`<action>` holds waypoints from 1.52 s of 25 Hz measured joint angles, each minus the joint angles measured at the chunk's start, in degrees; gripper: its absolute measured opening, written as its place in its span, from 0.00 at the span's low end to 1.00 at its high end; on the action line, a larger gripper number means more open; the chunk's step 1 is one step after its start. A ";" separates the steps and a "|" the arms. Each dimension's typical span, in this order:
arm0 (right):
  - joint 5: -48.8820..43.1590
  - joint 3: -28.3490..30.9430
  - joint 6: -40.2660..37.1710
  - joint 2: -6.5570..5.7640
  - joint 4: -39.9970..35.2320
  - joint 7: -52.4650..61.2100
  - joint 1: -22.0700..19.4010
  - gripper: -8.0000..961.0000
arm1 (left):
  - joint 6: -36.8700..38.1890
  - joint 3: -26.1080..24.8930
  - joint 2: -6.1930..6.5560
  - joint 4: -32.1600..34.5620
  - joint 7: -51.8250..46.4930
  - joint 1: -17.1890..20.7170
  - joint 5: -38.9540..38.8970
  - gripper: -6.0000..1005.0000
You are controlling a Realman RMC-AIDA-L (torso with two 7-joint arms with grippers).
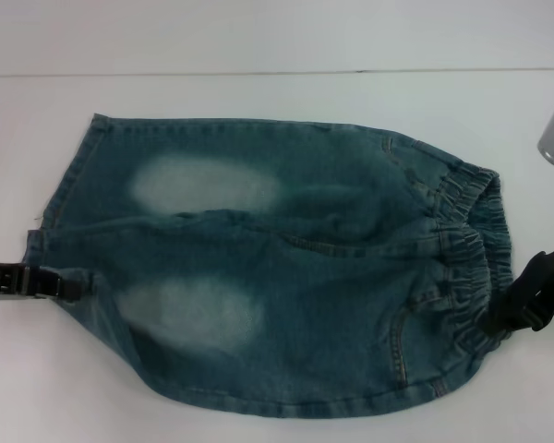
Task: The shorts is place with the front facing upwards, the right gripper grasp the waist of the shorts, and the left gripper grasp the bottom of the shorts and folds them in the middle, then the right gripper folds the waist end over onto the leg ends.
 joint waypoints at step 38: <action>30.82 29.37 20.30 -2.91 18.17 -9.09 -9.00 0.05 | -30.33 -3.23 2.33 -7.46 -4.03 -6.56 -10.67 0.04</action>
